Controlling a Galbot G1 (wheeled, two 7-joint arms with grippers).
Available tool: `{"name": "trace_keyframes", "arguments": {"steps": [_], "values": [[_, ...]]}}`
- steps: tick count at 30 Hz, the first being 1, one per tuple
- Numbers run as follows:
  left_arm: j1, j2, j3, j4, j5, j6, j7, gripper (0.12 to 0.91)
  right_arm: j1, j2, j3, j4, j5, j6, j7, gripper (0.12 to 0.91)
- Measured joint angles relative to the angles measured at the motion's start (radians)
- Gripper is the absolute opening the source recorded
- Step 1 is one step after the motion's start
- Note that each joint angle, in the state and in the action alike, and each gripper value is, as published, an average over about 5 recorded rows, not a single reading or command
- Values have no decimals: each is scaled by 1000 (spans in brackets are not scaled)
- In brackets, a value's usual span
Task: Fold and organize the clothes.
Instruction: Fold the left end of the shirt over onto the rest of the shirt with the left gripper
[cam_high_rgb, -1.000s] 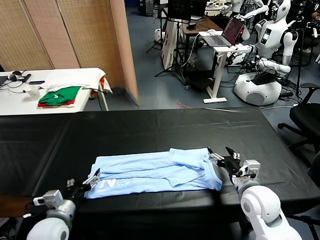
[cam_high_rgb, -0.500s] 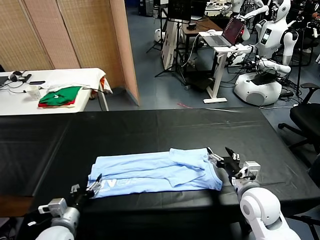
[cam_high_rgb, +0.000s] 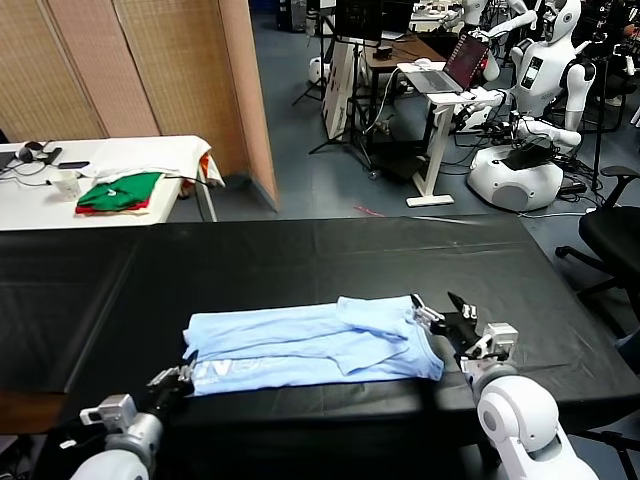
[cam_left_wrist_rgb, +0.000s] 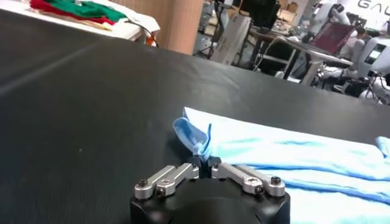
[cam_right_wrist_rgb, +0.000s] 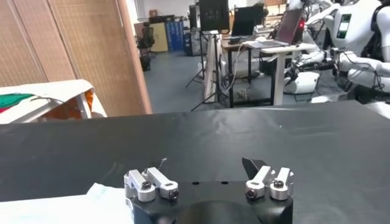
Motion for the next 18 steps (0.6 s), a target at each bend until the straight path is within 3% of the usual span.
{"name": "trace_keyframes", "arguments": {"steps": [5,18], "values": [[8,43,-34,-4,99,-38,24,194,-15,3,20,11,7,8,1,907],[85,265,-254,59,133,-157,13,194,-69,24,49,14,0,33,-6,907]]}}
